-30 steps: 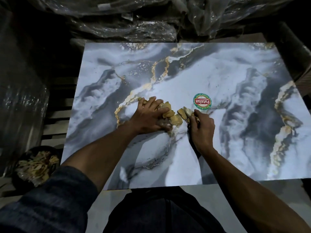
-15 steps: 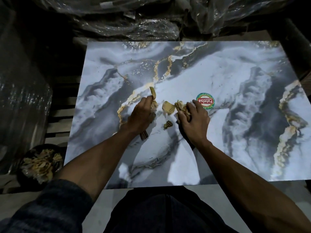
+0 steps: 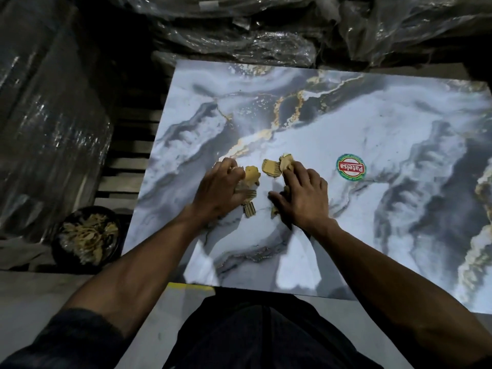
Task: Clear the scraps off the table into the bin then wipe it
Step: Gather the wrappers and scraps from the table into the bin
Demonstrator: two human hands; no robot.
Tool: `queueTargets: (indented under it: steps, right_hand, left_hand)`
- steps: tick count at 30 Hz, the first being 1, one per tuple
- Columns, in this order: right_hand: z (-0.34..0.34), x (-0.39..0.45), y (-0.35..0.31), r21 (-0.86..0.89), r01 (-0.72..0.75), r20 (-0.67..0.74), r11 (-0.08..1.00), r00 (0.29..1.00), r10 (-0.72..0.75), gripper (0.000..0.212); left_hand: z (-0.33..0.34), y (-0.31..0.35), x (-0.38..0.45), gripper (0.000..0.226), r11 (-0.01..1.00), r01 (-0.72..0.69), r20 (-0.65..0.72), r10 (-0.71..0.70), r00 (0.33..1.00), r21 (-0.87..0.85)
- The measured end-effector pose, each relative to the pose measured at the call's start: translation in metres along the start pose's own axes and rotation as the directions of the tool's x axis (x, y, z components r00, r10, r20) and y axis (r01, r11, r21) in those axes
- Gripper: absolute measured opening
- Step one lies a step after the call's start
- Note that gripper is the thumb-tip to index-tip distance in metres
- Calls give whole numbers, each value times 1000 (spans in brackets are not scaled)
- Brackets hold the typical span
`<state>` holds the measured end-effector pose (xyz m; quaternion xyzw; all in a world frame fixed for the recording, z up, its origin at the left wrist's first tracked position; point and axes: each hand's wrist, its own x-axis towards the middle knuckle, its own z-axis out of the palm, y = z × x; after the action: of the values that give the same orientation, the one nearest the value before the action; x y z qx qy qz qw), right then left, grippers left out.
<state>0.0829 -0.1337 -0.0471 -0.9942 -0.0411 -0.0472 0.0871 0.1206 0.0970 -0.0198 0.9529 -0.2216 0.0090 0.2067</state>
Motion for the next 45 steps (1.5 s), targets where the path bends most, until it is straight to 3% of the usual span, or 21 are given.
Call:
queueTargets:
  steps: [4,7,10,14,17,20,23,25,27,29,35,41,45]
  right_hand:
    - [1,13,7,-11,63,-72,998,995,-64,35]
    - [2,21,14,-18,118,-102,993,988,-119,27]
    - [-1,27,18,23,104,-57,994,993,-103,18]
    - [-12,36,16,181,-77,-38,980,996,85,19]
    - [-22,41,13,431,-284,-55,857,939,339,22]
    - [-29,48,9,536,-315,-33,783,919,392,22]
    - [-37,61,0,477,-258,11,840,958,288,38]
    - [-36,68,-4,368,-171,68,914,985,156,42]
    - [-33,72,-7,262,-88,158,961,986,47,41]
    - [-28,72,-11,204,-46,205,978,979,4,34]
    - [-12,60,-16,35,16,167,999,986,-22,56]
    - [-7,46,-21,37,88,82,995,993,-90,36]
    - [-12,36,-19,37,157,118,987,980,-160,38]
  left_hand:
    - [4,-2,-13,50,992,-101,24,100,995,74]
    - [9,-1,-21,76,986,-126,96,116,989,107]
    - [16,0,-24,84,978,-103,117,83,990,180]
    - [23,-1,-18,67,981,-74,24,70,997,178]
    - [25,-4,-11,38,986,-84,-56,93,994,147]
    - [23,-1,-6,31,992,-60,-22,63,998,106]
    - [17,4,0,43,999,17,29,-18,999,34]
    - [9,6,4,47,986,133,45,-129,991,-103]
    - [1,5,5,32,941,241,33,-241,970,-235]
    - [-4,0,2,23,933,260,-32,-276,961,-248]
    - [-11,-6,3,17,928,249,-175,-304,937,-277]
    - [-14,-2,5,17,973,224,-98,-228,969,-55]
    - [-15,9,9,24,996,77,-95,-72,993,51]
